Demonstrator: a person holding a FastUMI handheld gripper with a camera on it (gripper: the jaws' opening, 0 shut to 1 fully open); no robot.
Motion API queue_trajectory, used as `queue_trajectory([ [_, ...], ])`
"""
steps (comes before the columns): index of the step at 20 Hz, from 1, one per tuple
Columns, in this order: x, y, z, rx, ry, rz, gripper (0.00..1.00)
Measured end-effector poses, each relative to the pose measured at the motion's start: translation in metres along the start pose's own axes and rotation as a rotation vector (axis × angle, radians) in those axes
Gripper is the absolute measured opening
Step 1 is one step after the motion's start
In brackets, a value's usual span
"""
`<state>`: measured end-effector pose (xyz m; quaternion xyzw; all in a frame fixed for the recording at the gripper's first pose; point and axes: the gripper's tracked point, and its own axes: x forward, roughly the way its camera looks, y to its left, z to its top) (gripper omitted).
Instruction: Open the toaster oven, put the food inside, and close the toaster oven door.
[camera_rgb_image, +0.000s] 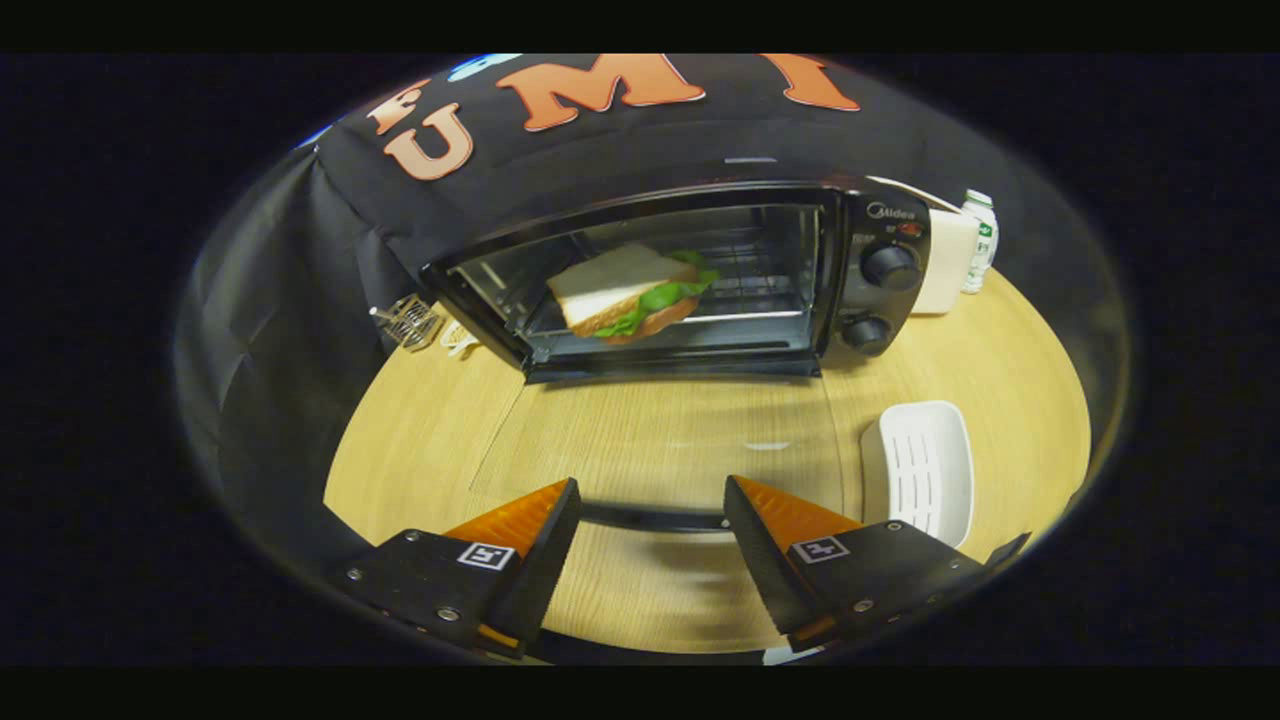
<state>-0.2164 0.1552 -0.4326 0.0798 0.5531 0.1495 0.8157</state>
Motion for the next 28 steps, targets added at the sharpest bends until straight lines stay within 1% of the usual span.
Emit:
queue_trajectory([
  [1,-0.001,0.002,-0.011,-0.011,0.022,0.010,0.84],
  [3,-0.001,-0.002,-0.034,-0.029,0.071,-0.001,0.85],
  [8,0.017,-0.011,-0.064,-0.010,0.146,-0.039,0.84],
  [13,0.038,-0.012,-0.067,-0.042,0.164,-0.087,0.85],
  [17,0.039,-0.002,-0.067,-0.112,0.171,-0.075,0.85],
  [20,0.031,0.015,-0.048,-0.098,0.126,-0.025,0.85],
  [22,0.030,0.023,-0.024,-0.094,0.066,-0.008,0.85],
  [24,0.026,0.024,0.001,-0.087,0.017,-0.006,0.84],
  [26,0.023,0.024,0.025,-0.077,0.001,-0.005,0.85],
  [28,0.017,0.020,0.040,-0.068,-0.027,-0.008,0.85],
])
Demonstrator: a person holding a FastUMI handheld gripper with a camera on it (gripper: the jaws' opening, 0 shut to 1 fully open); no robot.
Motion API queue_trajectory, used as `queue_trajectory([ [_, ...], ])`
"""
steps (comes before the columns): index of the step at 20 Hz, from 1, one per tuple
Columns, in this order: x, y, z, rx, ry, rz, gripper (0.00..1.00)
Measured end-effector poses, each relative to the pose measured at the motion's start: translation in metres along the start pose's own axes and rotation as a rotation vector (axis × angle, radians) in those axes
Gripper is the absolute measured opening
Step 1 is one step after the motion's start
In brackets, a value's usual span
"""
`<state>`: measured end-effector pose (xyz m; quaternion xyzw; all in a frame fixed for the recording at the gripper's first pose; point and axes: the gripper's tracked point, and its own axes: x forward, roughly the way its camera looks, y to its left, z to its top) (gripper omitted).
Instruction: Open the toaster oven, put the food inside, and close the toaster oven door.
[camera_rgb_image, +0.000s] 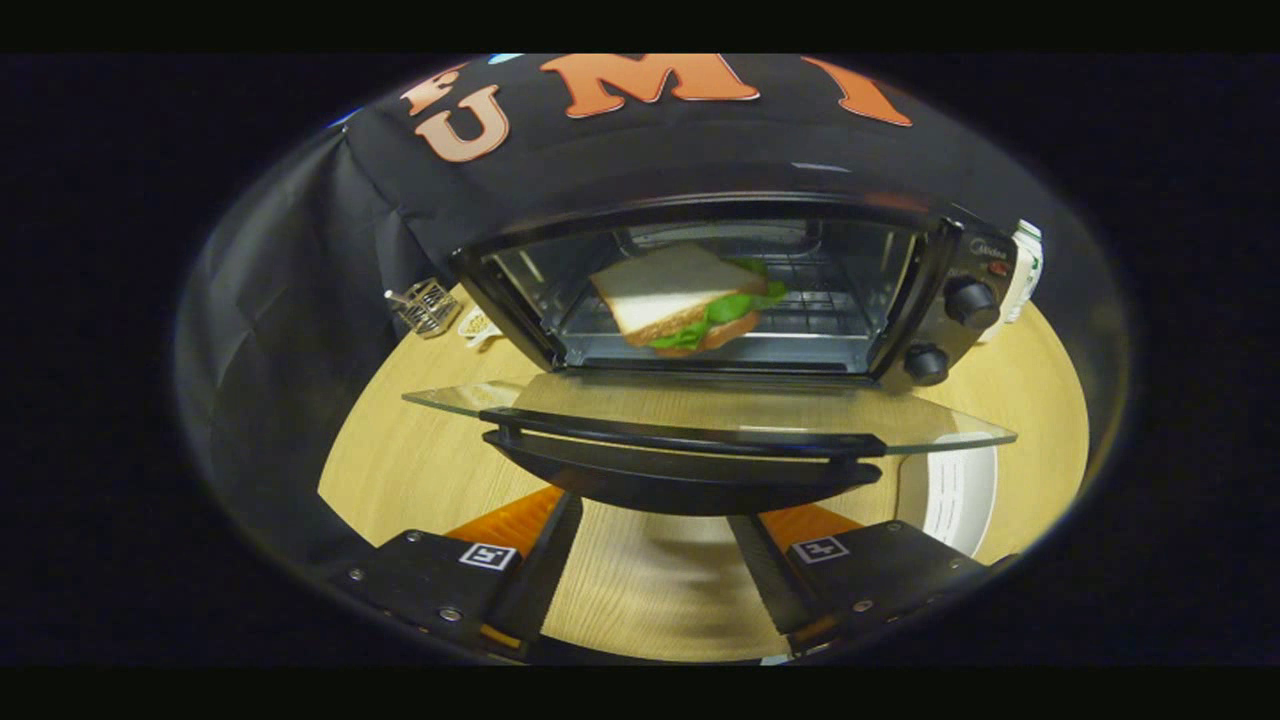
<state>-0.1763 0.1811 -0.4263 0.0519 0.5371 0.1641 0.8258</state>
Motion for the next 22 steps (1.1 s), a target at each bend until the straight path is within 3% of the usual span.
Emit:
queue_trajectory([
  [14,-0.005,-0.017,0.120,-0.035,-0.195,-0.042,0.84],
  [20,-0.027,-0.017,0.112,-0.090,-0.185,-0.045,0.85],
  [22,-0.051,-0.017,0.128,-0.099,-0.247,-0.031,0.85],
])
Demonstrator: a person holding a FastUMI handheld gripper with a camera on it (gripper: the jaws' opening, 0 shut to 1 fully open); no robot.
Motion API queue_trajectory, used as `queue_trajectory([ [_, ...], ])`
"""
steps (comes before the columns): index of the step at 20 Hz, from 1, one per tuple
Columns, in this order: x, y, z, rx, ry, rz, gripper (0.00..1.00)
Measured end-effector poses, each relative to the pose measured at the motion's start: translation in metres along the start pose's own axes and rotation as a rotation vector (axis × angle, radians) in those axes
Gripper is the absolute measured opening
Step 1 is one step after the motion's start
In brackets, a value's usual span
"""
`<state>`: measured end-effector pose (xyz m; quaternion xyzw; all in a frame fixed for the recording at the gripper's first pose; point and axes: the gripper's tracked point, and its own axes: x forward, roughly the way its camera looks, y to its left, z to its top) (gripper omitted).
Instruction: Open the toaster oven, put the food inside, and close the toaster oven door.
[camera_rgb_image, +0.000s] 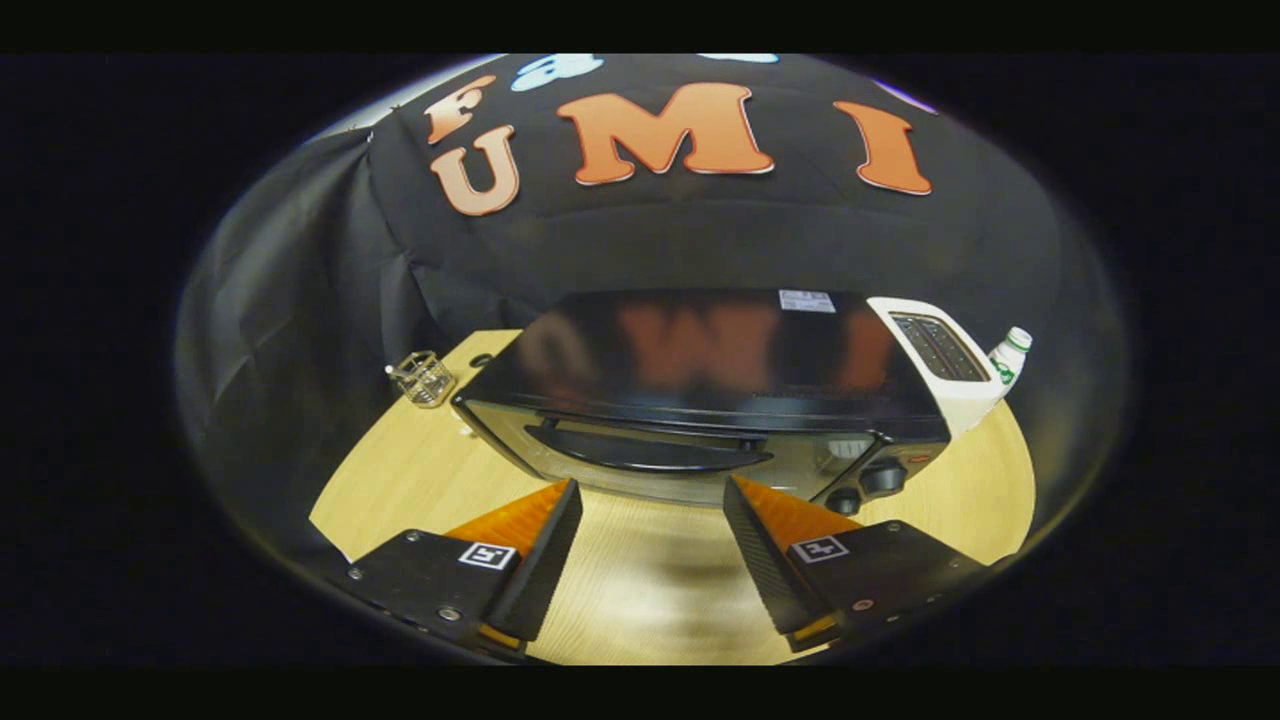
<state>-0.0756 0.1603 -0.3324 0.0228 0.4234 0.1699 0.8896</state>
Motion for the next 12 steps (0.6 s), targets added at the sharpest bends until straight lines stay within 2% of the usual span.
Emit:
queue_trajectory([
  [12,-0.121,-0.027,0.172,-0.085,-0.460,-0.069,0.86],
])
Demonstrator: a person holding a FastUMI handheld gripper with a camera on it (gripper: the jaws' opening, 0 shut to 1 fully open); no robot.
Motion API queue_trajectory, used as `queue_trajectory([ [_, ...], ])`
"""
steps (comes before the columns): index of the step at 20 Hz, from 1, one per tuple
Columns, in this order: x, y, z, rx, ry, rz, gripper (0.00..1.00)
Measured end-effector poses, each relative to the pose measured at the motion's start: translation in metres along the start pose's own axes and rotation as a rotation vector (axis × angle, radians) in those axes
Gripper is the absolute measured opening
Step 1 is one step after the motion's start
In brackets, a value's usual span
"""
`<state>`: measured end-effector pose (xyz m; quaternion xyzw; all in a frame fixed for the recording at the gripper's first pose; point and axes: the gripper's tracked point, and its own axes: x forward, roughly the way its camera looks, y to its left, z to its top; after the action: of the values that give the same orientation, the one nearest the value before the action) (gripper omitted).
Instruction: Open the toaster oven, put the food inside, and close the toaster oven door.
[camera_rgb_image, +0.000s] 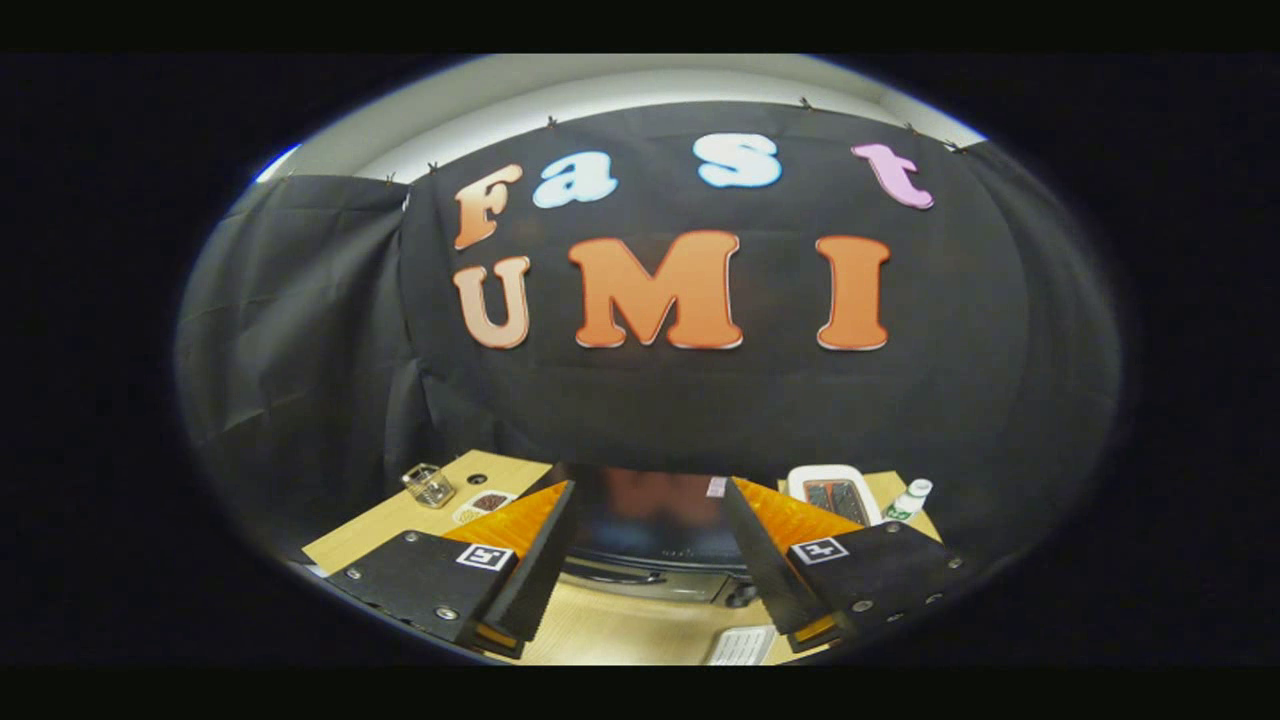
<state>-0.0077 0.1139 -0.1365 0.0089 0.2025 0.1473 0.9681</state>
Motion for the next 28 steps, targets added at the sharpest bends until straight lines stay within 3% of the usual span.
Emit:
queue_trajectory([
  [4,-0.012,-0.017,0.046,-0.049,-0.118,-0.039,0.86],
  [8,-0.015,-0.027,0.060,-0.060,-0.162,-0.060,0.89],
  [14,-0.037,-0.024,0.096,-0.017,-0.249,-0.021,0.96],
  [21,-0.060,-0.031,0.159,-0.053,-0.393,-0.059,0.97],
  [28,-0.080,-0.044,0.168,-0.050,-0.421,-0.093,0.97],
])
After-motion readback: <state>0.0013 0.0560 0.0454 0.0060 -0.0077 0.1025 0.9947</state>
